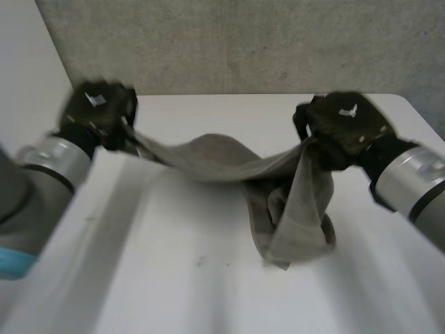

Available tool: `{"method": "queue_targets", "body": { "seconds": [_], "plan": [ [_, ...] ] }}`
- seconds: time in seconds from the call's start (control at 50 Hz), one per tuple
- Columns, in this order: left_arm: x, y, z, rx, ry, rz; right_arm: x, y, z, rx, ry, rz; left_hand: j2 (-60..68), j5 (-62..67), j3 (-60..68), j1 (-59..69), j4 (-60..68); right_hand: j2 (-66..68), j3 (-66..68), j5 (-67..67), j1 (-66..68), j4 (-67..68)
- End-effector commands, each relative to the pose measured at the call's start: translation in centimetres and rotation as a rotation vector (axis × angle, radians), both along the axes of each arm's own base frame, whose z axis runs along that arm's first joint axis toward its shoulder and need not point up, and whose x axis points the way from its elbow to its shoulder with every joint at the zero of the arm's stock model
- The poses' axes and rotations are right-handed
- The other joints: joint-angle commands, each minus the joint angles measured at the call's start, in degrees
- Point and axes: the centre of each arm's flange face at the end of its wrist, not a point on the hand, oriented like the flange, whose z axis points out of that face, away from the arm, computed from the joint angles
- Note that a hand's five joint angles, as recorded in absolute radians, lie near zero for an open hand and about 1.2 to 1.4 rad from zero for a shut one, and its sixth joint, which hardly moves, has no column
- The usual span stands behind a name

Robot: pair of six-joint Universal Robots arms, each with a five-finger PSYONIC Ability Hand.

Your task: Fold the towel.

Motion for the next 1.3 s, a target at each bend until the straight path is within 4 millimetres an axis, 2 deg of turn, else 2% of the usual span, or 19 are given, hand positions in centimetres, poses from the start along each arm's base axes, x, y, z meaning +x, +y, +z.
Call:
{"method": "queue_targets", "body": {
  "seconds": [0.02, 0.1, 0.16, 0.28, 0.32, 0.38, 0.42, 0.54, 0.56, 0.58, 0.6, 0.64, 0.66, 0.74, 0.88, 0.98, 1.02, 1.18, 1.3],
  "plan": [
    [2.0, 4.9, 7.3, -0.205, 0.098, 0.0, -1.0, 0.9, 3.8, 0.094, 0.048, -0.012, 10.32, 11.31, 10.45, 11.87, 10.34, 5.66, 2.42, 3.1, 4.61, 2.49],
    [2.1, 5.3, 6.0, -0.129, 0.069, 0.0, -0.2, 0.4, 1.2, 0.269, 0.163, 0.052, 10.32, 11.31, 10.45, 11.87, 10.34, 5.66, 2.42, 3.1, 4.61, 2.49],
    [2.2, 5.2, 5.4, -0.109, 0.062, 0.006, 0.0, 0.4, 0.7, 0.297, 0.202, 0.081, 10.32, 11.31, 10.45, 11.87, 10.34, 5.66, 2.42, 3.1, 4.61, 2.49],
    [1.9, 3.8, 1.6, 0.013, 0.016, 0.014, 0.5, 0.0, -1.0, 0.345, 0.301, 0.156, 10.32, 11.31, 10.45, 11.87, 10.34, 5.66, 2.42, 3.1, 4.61, 2.49],
    [1.6, 2.9, -0.3, 0.073, -0.009, 0.015, 0.9, -1.1, -1.8, 0.346, 0.319, 0.165, 10.32, 11.31, 10.45, 11.87, 10.34, 5.66, 2.42, 3.1, 4.61, 2.49],
    [1.4, 2.4, -1.2, 0.101, -0.018, 0.013, 1.1, -1.7, -2.2, 0.342, 0.325, 0.163, 10.32, 11.31, 10.45, 11.87, 10.34, 5.66, 2.42, 3.1, 4.61, 2.49],
    [1.1, 1.2, -2.5, 0.138, -0.03, 0.015, 2.1, -3.6, -3.0, 0.3, 0.336, 0.175, 10.32, 11.31, 10.45, 11.87, 10.34, 5.66, 2.42, 3.1, 4.61, 2.49],
    [0.2, -1.2, -3.0, 0.148, -0.024, 0.023, 3.8, -7.0, -3.4, 0.133, 0.36, 0.187, 10.32, 11.31, 10.45, 11.87, 10.34, 5.66, 2.42, 3.1, 4.61, 2.49],
    [-0.2, -1.9, -3.0, 0.14, -0.022, 0.025, 4.2, -8.0, -3.4, 0.08, 0.36, 0.177, 10.32, 11.31, 10.45, 11.87, 10.34, -5.77, -9.01, -8.33, -6.82, -8.94],
    [-0.4, -2.7, -2.8, 0.13, -0.015, 0.041, 4.3, -8.7, -3.2, 0.047, 0.352, 0.155, 10.32, 11.31, 10.45, 11.87, 10.34, -26.53, -29.77, -29.09, -27.58, -29.7],
    [-0.4, -2.7, -2.8, 0.13, -0.015, 0.041, 4.3, -8.7, -3.2, 0.047, 0.352, 0.154, 10.32, 11.31, 10.45, 11.87, 10.34, -26.74, -29.98, -29.3, -27.79, -29.91],
    [-0.4, -4.2, -2.3, 0.105, -0.003, 0.103, 4.3, -9.0, -3.2, 0.046, 0.321, 0.109, 10.32, 11.31, 10.45, 11.87, 10.34, -64.34, -67.58, -66.9, -65.39, -67.51],
    [-0.4, -4.2, -2.3, 0.105, -0.003, 0.104, 4.3, -9.0, -3.2, 0.046, 0.321, 0.108, 10.32, 11.31, 10.45, 11.87, 10.34, -64.34, -67.58, -66.9, -65.39, -67.51],
    [-0.2, -5.6, -1.5, 0.072, 0.012, 0.175, 3.0, -7.8, -2.8, 0.157, 0.215, 0.03, 10.32, 11.31, 10.45, 11.87, 10.34, -64.34, -67.58, -66.9, -65.39, -67.51],
    [-0.2, -5.9, -1.4, 0.066, 0.015, 0.18, 1.2, -4.8, -3.2, 0.234, 0.047, -0.072, 10.32, 11.31, 10.45, 11.87, 10.34, -64.34, -67.58, -66.9, -65.39, -67.51],
    [-0.1, -5.8, -1.7, 0.076, 0.014, 0.18, 0.0, -2.4, -5.0, 0.318, -0.045, -0.173, 10.32, 11.31, 10.45, 11.87, 10.34, -64.34, -67.58, -66.9, -65.39, -67.51],
    [-0.1, -5.7, -1.8, 0.081, 0.012, 0.18, -0.7, -0.6, -7.0, 0.392, -0.065, -0.228, 10.32, 11.31, 10.45, 11.87, 10.34, -64.34, -67.58, -66.9, -65.39, -67.51],
    [-0.1, -5.6, -2.0, 0.087, 0.011, 0.182, 1.0, 4.3, -10.2, 0.447, -0.058, -0.171, 10.32, 11.31, 10.45, 11.87, 10.34, -64.34, -67.58, -66.9, -65.39, -67.51],
    [0.2, -5.9, -2.0, 0.085, 0.012, 0.189, 0.8, 5.3, -10.9, 0.4, -0.027, -0.166, 10.32, 11.31, 10.45, 11.87, 10.34, -64.34, -67.58, -66.9, -65.39, -67.51]
  ]
}}
